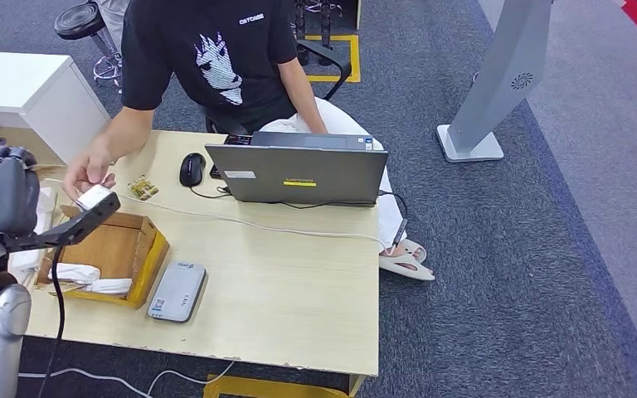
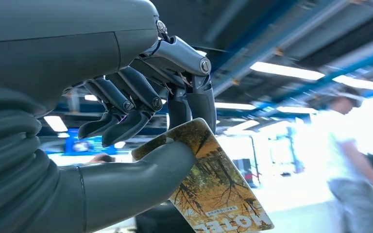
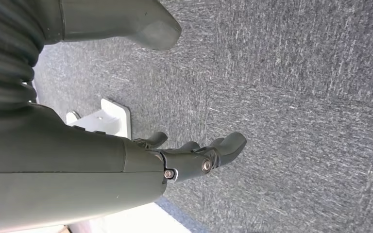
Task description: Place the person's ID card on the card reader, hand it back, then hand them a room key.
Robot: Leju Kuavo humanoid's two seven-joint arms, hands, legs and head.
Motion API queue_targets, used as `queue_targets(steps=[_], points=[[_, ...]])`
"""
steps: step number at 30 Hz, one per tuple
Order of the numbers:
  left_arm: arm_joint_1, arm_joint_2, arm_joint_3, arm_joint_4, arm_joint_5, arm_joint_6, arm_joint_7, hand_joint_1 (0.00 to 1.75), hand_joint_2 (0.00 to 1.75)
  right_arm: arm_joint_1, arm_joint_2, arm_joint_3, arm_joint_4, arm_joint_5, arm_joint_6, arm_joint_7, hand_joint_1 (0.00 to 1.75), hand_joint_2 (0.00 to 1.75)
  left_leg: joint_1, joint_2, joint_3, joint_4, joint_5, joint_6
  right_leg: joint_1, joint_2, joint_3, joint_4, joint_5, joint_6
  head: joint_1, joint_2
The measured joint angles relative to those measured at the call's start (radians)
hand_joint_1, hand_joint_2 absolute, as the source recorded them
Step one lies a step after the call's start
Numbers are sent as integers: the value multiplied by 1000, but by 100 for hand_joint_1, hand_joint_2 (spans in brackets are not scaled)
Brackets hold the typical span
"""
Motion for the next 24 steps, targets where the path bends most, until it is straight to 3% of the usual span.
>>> queue_targets(steps=[3,7,11,12,16,24], points=[[-35,6,35,-1,-1,6,21,175,175,0,-1,0,9,0,-7,-2,0,175,0,0,0,0,0,0,0,0,0,0,0,0,0,0],[-72,-9,98,4,17,1,-4,120,175,-2,-4,0,27,0,-14,-1,0,175,0,0,0,0,0,0,0,0,0,0,0,0,0,0],[-85,-30,139,14,11,6,-33,47,175,-3,-6,0,42,0,-18,2,0,175,0,0,0,0,0,0,0,0,0,0,0,0,0,0],[-86,-36,145,16,8,12,-39,47,175,-4,-6,0,45,0,-20,2,0,175,0,0,0,0,0,0,0,0,0,0,0,0,0,0],[-86,-55,157,19,3,36,-50,0,175,-4,-7,1,53,0,-23,2,0,175,0,0,0,0,0,0,0,0,0,0,0,0,0,0],[-85,-93,170,21,10,65,-70,0,175,-6,-7,13,62,0,-33,-2,0,175,0,0,0,0,0,0,0,0,0,0,0,0,0,0]])
